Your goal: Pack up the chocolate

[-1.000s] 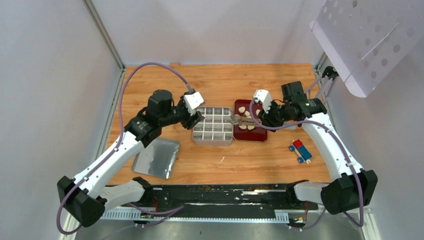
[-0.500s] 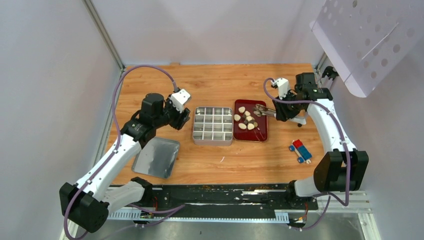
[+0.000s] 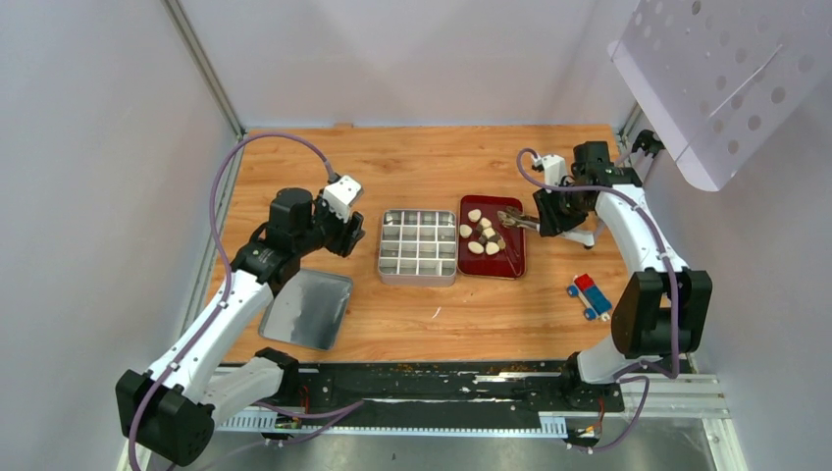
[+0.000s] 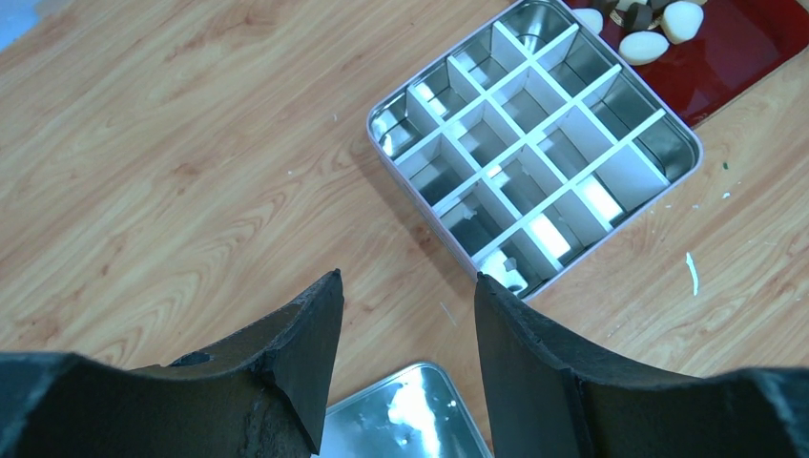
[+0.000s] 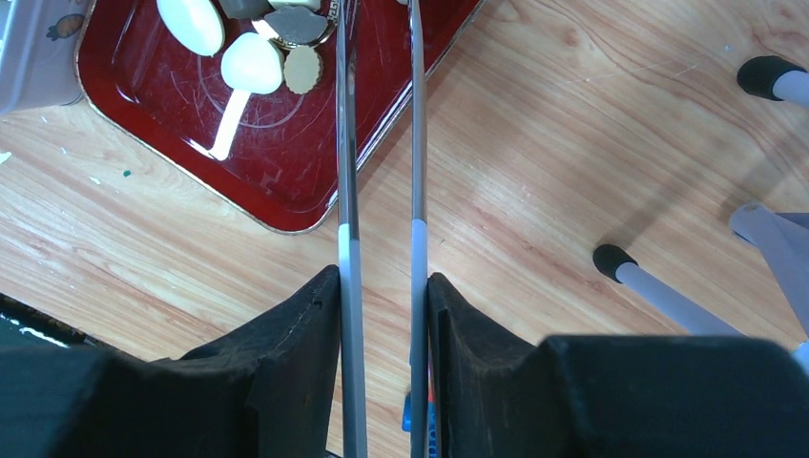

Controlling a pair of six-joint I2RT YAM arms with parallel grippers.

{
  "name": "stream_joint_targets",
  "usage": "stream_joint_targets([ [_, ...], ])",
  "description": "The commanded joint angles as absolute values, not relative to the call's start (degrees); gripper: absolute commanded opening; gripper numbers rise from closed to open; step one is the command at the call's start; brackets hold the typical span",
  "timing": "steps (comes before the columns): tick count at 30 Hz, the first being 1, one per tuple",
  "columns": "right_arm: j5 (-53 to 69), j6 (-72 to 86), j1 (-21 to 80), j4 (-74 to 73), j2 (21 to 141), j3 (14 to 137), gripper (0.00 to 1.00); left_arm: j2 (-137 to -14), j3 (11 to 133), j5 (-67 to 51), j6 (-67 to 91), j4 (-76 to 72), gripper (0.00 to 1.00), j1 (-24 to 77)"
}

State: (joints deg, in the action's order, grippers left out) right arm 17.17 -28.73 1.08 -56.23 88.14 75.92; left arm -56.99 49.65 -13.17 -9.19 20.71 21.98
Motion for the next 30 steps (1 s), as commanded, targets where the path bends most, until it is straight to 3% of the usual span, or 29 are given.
stream_joint_targets([
  [1,16.3,-27.2,1.0,-53.7,88.9,78.0,0.36,-55.6,49.1,-13.4,-7.5,18.2,0.61,21.2],
  [30,15.6,-25.3,1.4,-53.3,90.9,81.7,0.37,-54.8,46.5,-14.5,-6.1,17.0,0.61,20.2],
])
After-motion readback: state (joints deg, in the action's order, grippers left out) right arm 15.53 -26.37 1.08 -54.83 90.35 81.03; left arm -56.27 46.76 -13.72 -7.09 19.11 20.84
